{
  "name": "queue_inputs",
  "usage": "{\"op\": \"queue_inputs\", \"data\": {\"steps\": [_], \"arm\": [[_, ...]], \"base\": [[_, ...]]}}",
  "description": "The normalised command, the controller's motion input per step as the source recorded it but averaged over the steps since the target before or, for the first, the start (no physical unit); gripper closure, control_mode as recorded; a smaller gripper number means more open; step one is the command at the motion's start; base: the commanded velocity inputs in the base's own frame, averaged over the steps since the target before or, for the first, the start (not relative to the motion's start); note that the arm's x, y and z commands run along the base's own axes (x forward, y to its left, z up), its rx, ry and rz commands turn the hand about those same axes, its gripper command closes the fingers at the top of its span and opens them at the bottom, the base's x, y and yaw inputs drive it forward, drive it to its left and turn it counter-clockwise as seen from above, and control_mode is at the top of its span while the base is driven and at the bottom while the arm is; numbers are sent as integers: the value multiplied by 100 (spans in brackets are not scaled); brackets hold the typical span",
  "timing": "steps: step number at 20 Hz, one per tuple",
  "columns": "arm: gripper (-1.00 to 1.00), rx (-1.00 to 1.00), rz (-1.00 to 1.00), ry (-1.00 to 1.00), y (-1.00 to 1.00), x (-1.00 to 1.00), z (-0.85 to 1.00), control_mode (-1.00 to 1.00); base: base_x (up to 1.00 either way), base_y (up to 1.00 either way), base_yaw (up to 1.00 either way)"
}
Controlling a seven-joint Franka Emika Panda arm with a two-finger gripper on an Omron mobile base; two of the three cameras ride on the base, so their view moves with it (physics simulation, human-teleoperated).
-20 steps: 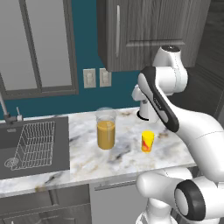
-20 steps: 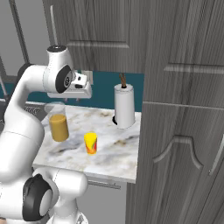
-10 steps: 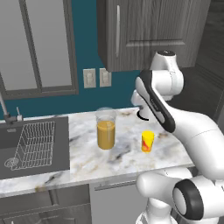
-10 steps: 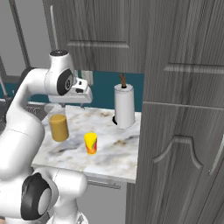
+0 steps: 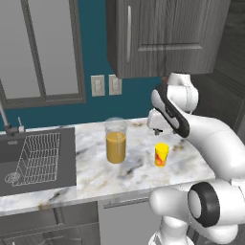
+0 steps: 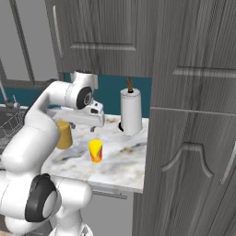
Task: Place the pitcher and cup on the dining counter for serving.
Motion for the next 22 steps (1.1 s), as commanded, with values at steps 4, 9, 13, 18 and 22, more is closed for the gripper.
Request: {"op": "queue_inputs", "data": {"steps": [4,9,13,18,22], "arm": [[-100,-1,1,20,-1,14,-46,-100],[-100,-11,4,10,0,17,-38,-100],[-100,-5,3,0,0,3,-58,-100],[-100,0,3,0,0,8,-46,-100],[-100,1,3,-2,0,14,-33,-100]], "base": [[0,0,0],[0,0,0],[0,0,0],[0,0,0],[0,0,0]]}}
